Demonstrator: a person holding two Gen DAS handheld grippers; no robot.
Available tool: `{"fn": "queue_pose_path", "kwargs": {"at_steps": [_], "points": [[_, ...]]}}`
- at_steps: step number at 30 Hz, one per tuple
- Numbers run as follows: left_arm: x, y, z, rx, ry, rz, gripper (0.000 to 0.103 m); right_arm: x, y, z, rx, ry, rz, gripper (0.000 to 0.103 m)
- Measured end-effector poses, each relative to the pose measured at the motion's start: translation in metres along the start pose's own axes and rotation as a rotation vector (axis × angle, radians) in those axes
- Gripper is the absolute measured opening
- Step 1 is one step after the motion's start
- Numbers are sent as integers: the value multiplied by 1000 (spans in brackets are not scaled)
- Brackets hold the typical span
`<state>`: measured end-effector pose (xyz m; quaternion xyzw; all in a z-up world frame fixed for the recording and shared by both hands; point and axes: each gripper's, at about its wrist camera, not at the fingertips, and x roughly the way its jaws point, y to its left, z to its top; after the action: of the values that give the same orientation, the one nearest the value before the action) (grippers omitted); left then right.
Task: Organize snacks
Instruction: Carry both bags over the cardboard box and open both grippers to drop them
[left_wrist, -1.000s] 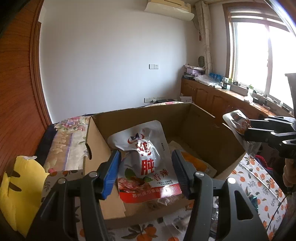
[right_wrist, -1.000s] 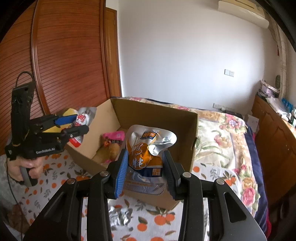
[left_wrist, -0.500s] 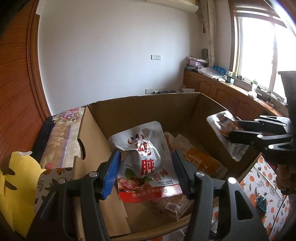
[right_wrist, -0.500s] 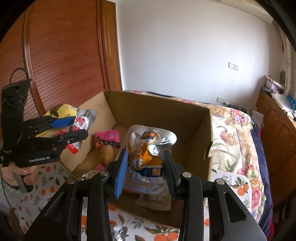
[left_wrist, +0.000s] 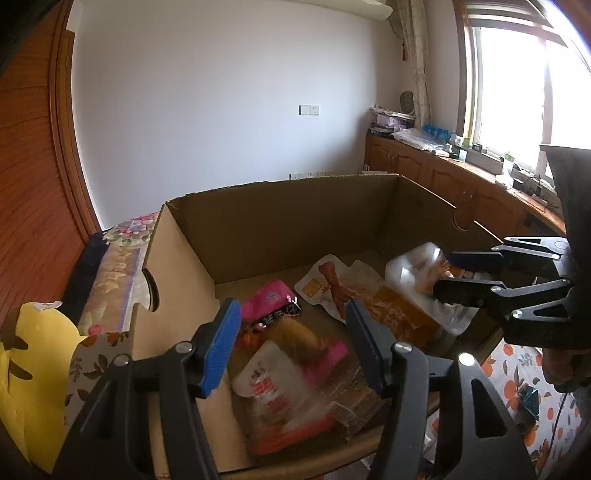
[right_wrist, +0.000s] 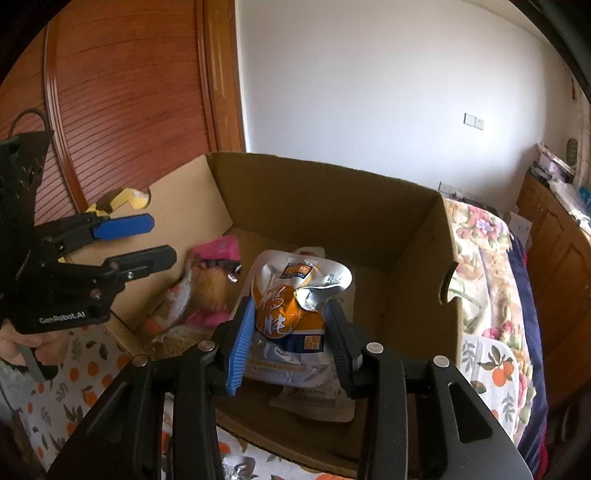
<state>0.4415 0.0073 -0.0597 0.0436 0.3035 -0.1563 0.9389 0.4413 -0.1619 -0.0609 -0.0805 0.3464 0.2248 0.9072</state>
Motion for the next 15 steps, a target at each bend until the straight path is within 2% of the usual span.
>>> {"fn": "queue_pose_path", "kwargs": {"at_steps": [2,3,9,15], "points": [[-2,0,-1,0,-2,3,63,-2,-2,0,2,-4,-2,43],[-3,1,-2,-4,-5,3,63,-2,-2,0,1,-3,-6,49],[-15,-1,-1,-10,-13,5,63,-13,0,-3,9,-16,-4,49],[-39,-12,3,6,-36,10,63,-43,7,-4,14,-40,-16,49]]}}
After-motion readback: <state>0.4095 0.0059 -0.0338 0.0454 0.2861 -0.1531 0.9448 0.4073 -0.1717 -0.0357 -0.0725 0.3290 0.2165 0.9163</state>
